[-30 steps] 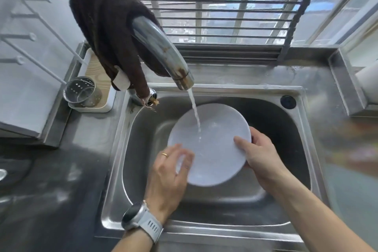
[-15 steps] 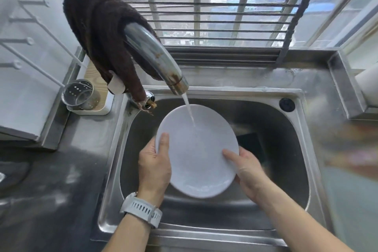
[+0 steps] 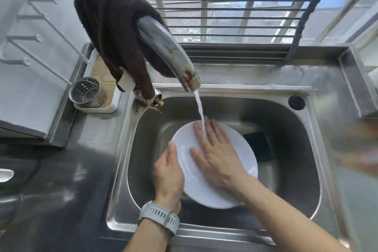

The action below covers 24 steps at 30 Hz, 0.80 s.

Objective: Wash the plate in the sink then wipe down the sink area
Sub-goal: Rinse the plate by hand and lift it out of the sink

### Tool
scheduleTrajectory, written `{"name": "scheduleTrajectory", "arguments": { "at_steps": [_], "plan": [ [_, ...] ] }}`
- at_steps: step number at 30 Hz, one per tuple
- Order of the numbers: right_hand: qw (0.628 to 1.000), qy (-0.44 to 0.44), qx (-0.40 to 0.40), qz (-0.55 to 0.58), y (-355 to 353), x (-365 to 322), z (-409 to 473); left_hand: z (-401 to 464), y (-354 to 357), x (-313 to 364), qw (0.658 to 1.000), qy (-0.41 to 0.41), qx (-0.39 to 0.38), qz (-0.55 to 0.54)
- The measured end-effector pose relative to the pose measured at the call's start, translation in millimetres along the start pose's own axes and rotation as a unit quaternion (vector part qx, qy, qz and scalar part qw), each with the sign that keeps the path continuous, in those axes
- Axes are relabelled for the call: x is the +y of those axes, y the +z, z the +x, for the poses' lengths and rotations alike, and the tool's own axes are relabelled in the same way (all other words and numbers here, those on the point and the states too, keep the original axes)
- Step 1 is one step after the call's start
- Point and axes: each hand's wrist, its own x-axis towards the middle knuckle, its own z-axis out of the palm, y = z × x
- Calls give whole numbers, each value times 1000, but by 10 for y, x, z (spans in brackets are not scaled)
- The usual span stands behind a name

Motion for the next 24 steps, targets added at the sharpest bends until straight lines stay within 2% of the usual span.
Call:
{"name": "scheduleTrajectory", "arguments": {
  "at_steps": [3, 4, 8, 9, 12, 13, 16, 17, 21, 22, 24],
  "plan": [
    [993, -118, -18, 1, 143, -319, -177, 37, 32, 0, 1000, -7, -9, -11],
    [992, -127, -14, 5, 154, -282, -147, 44, 26, -2, 1000, -14, -4, -17],
    [999, 38, 18, -17, 64, 108, 107, 67, -60, 3, 1000, -17, 7, -17],
    [1000, 25, 8, -11, 78, 48, 71, 73, -60, 10, 1000, -16, 4, -15],
    [994, -110, -13, -8, 191, -298, -132, 80, -48, 56, 1000, -8, 0, -11],
    [993, -118, -6, -6, 171, -248, -98, 91, -54, 51, 1000, -12, -1, -17],
    [999, 17, 24, -24, 30, 117, 127, 85, -93, 68, 999, -16, -3, -33],
    [999, 34, 25, -30, 12, 117, 124, 91, -92, 73, 999, -14, -1, -37],
    [991, -130, -17, -39, 107, -270, -87, 95, -33, 135, 999, 21, 19, -46],
    [990, -132, -10, -42, 64, -205, -55, 103, -37, 133, 998, 26, 23, -53],
    [997, -36, 33, -65, -50, 66, 79, 137, -58, 102, 998, 24, 21, -58]
  ]
}}
